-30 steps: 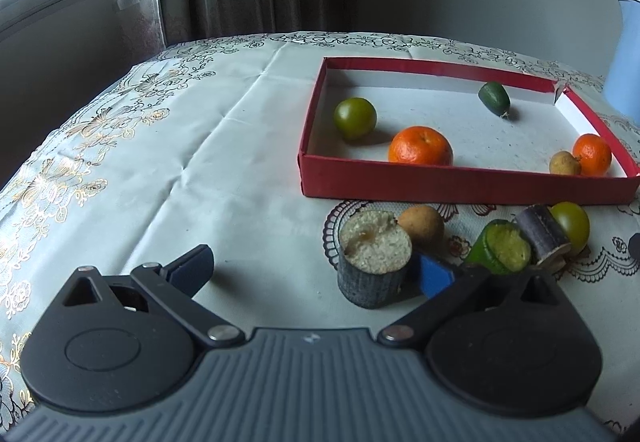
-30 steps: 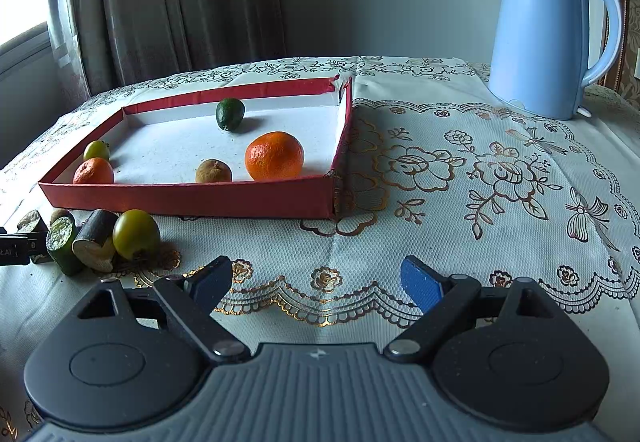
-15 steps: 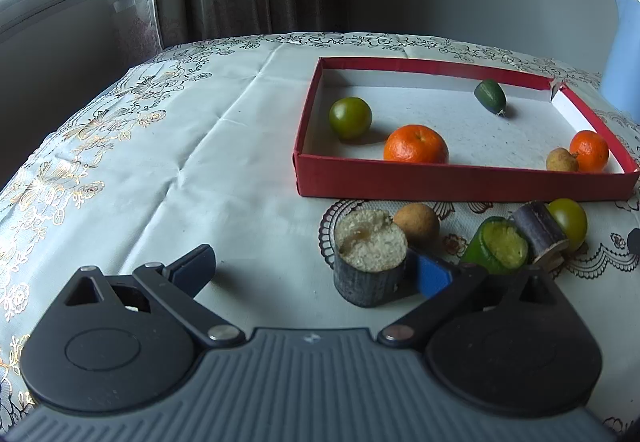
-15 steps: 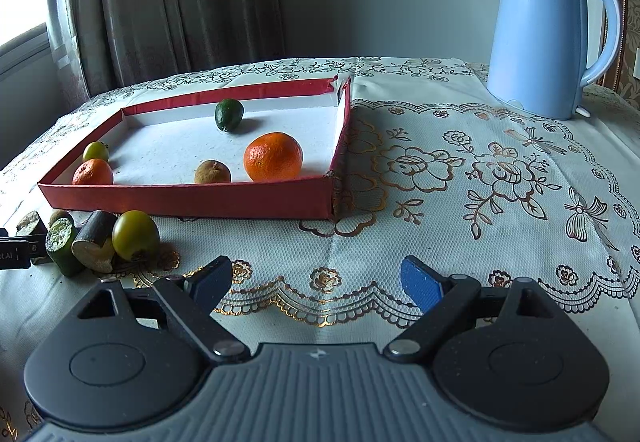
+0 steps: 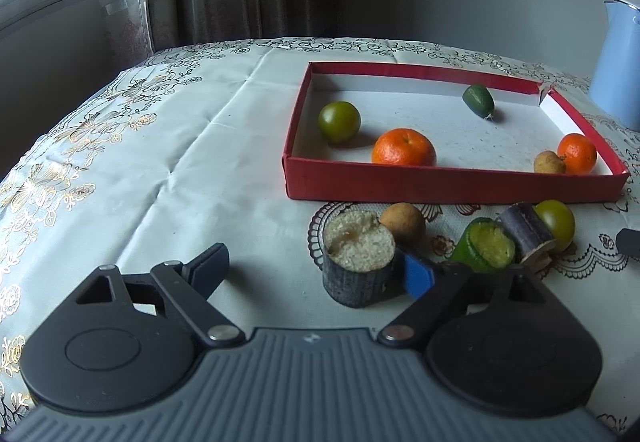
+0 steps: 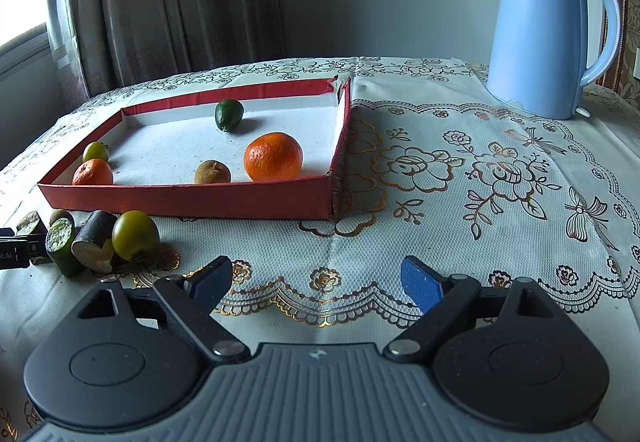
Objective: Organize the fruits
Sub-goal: 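Move the left tool to the cut dark cylinder piece and grasp it, then carry the cylinder piece into the tray and open the left gripper, then grasp the green round fruit with the right gripper, then carry the green fruit into the tray and open the right gripper, then withdraw the open right tool from the tray, then move the left tool to the small brown round fruit and grasp it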
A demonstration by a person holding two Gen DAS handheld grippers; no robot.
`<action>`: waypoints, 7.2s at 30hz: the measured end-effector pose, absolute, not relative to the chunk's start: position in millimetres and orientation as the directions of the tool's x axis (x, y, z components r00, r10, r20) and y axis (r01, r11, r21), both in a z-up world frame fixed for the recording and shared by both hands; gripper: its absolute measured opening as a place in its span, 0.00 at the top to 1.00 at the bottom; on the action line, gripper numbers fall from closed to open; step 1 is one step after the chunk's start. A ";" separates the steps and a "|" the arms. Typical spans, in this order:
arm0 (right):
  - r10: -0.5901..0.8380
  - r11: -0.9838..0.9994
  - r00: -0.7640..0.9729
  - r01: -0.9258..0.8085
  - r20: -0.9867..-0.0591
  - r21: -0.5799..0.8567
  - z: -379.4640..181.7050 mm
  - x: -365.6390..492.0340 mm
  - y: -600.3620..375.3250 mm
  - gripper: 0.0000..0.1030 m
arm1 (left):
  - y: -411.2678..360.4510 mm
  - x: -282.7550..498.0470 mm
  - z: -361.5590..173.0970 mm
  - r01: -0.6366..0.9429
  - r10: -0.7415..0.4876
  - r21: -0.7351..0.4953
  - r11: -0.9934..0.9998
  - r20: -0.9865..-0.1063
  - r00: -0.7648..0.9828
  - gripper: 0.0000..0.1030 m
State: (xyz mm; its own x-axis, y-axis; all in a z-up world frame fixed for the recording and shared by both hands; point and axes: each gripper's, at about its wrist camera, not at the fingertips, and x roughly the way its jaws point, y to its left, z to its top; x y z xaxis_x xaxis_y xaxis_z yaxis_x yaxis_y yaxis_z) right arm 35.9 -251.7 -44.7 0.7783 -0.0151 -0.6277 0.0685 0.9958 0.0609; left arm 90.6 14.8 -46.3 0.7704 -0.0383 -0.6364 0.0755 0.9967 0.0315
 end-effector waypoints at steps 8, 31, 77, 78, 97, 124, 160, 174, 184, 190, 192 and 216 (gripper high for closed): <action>-0.015 0.996 0.778 0.068 -0.628 0.061 -45.0 36.0 -251.6 0.11 | 8.4 82.3 -45.2 0.132 -0.086 0.031 0.991 -0.608 0.789 0.51; -0.014 0.996 0.779 0.068 -0.627 0.062 -44.8 36.0 -251.5 0.11 | 8.0 73.5 -39.5 0.070 -0.011 0.081 0.994 -0.574 0.819 0.70; 0.024 0.991 0.796 0.059 -0.605 0.117 -42.6 34.7 -256.1 0.09 | -1.6 71.0 13.6 0.065 -0.041 0.039 0.997 -0.435 0.900 0.00; 0.032 0.992 0.804 0.045 -0.594 0.114 -41.6 33.1 -254.6 0.09 | 11.0 62.9 11.4 0.043 -0.027 0.027 0.999 -0.431 0.902 0.00; 0.134 0.986 0.865 -0.167 -0.484 -0.025 -26.1 23.2 -182.3 0.10 | 76.1 44.9 -36.7 -0.102 0.079 -0.020 0.995 -0.494 0.866 0.00; 0.245 0.968 0.771 -0.229 -0.588 0.103 -39.0 65.0 -168.4 0.56 | 80.1 47.9 -39.2 -0.099 0.053 -0.062 0.993 -0.520 0.853 0.00; 0.083 0.996 0.913 -0.088 -0.400 0.007 -3.2 77.6 -185.5 0.68 | 76.7 48.0 -40.7 -0.098 0.068 -0.030 0.995 -0.525 0.849 0.00; 0.083 0.996 0.892 -0.064 -0.444 0.058 -17.9 115.0 -191.6 0.68 | 78.0 48.3 -40.9 -0.098 0.064 -0.036 0.994 -0.528 0.847 0.00; 0.044 0.999 0.905 -0.033 -0.422 0.033 -7.3 60.8 -216.7 0.38 | 78.3 48.3 -41.1 -0.100 0.065 -0.038 0.994 -0.526 0.848 0.00; 0.007 1.000 0.851 -0.004 -0.526 0.008 -25.1 29.0 -232.8 0.26 | 76.4 47.9 -41.2 -0.102 0.073 -0.026 0.994 -0.526 0.847 0.00; 0.010 1.000 0.831 -0.003 -0.557 0.013 -31.1 27.6 -235.3 0.24 | 76.1 48.4 -41.4 -0.103 0.075 -0.024 0.994 -0.528 0.846 0.00; 0.055 0.992 0.791 0.024 -0.610 0.121 -44.5 33.1 -255.1 0.17 | 31.2 28.8 -37.7 0.013 0.031 0.089 0.996 -0.476 0.879 0.00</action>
State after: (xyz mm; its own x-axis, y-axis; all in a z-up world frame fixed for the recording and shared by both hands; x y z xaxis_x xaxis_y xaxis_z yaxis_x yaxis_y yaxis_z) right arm 33.1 -255.1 -44.5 0.7907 0.0550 -0.6097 0.0244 0.9923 0.1212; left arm 28.8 31.2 -37.7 0.8790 0.0313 -0.4758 0.0126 0.9960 0.0888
